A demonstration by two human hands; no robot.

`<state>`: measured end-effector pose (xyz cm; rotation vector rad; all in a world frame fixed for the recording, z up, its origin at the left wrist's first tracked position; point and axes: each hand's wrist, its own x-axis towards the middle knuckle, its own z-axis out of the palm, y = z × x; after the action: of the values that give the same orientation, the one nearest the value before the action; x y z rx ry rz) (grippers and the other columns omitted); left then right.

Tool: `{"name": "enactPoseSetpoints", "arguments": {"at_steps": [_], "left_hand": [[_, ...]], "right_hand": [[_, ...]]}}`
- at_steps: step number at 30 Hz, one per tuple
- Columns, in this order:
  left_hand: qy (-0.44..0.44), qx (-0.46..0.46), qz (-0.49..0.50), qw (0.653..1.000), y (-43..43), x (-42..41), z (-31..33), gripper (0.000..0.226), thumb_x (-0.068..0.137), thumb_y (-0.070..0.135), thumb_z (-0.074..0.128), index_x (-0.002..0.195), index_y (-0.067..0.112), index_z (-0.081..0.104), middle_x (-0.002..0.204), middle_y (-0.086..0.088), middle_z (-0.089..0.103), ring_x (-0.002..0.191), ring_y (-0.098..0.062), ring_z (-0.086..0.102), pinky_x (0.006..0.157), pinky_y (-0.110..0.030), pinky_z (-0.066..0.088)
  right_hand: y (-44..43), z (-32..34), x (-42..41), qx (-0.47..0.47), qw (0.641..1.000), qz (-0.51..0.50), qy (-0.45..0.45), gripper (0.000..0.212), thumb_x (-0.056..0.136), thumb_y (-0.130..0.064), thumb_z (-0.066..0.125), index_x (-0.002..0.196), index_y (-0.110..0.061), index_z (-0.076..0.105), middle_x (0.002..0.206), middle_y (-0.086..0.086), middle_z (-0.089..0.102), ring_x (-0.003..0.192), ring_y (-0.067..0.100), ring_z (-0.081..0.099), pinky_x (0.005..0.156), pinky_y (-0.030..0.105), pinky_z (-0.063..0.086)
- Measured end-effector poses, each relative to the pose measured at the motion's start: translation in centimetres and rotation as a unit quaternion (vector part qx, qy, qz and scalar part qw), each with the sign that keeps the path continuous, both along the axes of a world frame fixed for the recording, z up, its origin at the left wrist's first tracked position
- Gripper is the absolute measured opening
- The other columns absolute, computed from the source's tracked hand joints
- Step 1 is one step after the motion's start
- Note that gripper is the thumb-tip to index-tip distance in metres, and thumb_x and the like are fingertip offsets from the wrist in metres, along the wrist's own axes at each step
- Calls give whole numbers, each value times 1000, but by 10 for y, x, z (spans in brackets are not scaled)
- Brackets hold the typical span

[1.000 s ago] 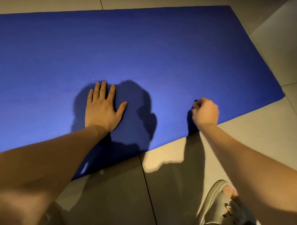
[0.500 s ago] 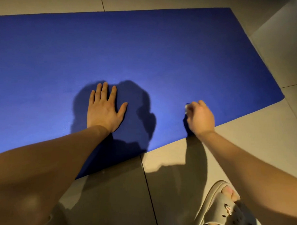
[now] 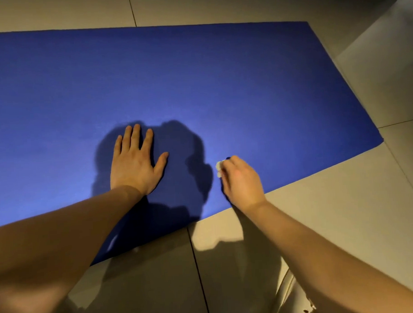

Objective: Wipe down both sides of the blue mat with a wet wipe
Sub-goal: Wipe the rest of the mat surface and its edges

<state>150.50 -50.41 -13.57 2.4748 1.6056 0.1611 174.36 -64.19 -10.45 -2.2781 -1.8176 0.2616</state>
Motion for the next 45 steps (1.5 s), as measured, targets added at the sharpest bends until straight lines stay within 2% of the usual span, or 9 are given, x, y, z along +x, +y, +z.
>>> {"name": "enactPoseSetpoints", "arguments": {"at_steps": [7, 11, 14, 17, 26, 31, 35, 41, 45], "left_hand": [[6, 3, 0, 1000, 0, 0, -1, 79, 100, 69, 21, 160, 18, 23, 167, -14, 15, 156, -30, 5, 126, -50, 10], [8, 4, -1, 1000, 0, 1, -1, 80, 99, 70, 17, 160, 18, 22, 167, -14, 16, 156, -31, 5, 126, -50, 10], [3, 6, 1, 1000, 0, 1, -1, 81, 98, 70, 16, 160, 17, 23, 167, -14, 17, 156, -30, 6, 126, -50, 10], [0, 4, -1, 1000, 0, 1, -1, 82, 98, 70, 16, 160, 17, 24, 167, -14, 18, 156, -30, 6, 126, -50, 10], [1, 4, -2, 1000, 0, 1, -1, 81, 99, 69, 18, 160, 17, 24, 166, -15, 18, 155, -31, 7, 126, -50, 10], [-6, 4, 1, 1000, 0, 1, -1, 80, 99, 68, 20, 160, 16, 24, 167, -14, 17, 156, -30, 6, 126, -50, 10], [2, 3, 1, 1000, -1, 1, -1, 79, 99, 68, 20, 160, 17, 24, 167, -14, 17, 156, -30, 6, 126, -49, 10], [-2, 8, 2, 1000, 0, 1, -2, 79, 99, 67, 20, 160, 17, 23, 166, -14, 18, 156, -30, 6, 126, -49, 10], [-4, 7, 1, 1000, 0, 2, -4, 79, 99, 67, 21, 160, 17, 24, 166, -14, 18, 156, -31, 7, 126, -50, 10]], "right_hand": [[18, 1, 84, -31, 951, -306, -15, 12, 98, -17, 50, 99, -7, 56, 105, 15, 58, 83, 35, 54, 67, 38, 37], [27, -6, -4, 13, 977, -211, 43, 3, 92, -11, 52, 90, -13, 53, 91, 8, 58, 81, 34, 54, 64, 39, 38], [23, -8, -51, -16, 993, -97, 59, 21, 89, -7, 52, 78, -20, 39, 77, -2, 48, 69, 29, 43, 56, 34, 26], [23, -6, -16, -9, 1000, -14, 24, 8, 91, -10, 56, 95, -18, 58, 85, 2, 63, 76, 33, 58, 58, 34, 34], [39, 1, 74, -36, 959, -280, -5, 6, 96, -15, 50, 97, -10, 49, 97, 16, 65, 82, 40, 59, 64, 38, 36], [51, -6, -34, -27, 991, -125, 47, 13, 98, -15, 51, 85, -15, 49, 79, 4, 54, 74, 36, 52, 60, 35, 30], [52, -4, -4, -37, 999, 14, 9, 9, 97, -19, 54, 95, -12, 60, 89, 7, 64, 82, 36, 60, 62, 40, 43], [54, 1, 118, -42, 968, -245, -38, 19, 101, -25, 54, 107, -9, 60, 112, 16, 55, 87, 39, 55, 67, 38, 37], [73, -6, 89, -23, 958, -286, 16, 15, 98, -19, 55, 100, -6, 62, 108, 19, 63, 89, 41, 60, 70, 40, 42]]}}
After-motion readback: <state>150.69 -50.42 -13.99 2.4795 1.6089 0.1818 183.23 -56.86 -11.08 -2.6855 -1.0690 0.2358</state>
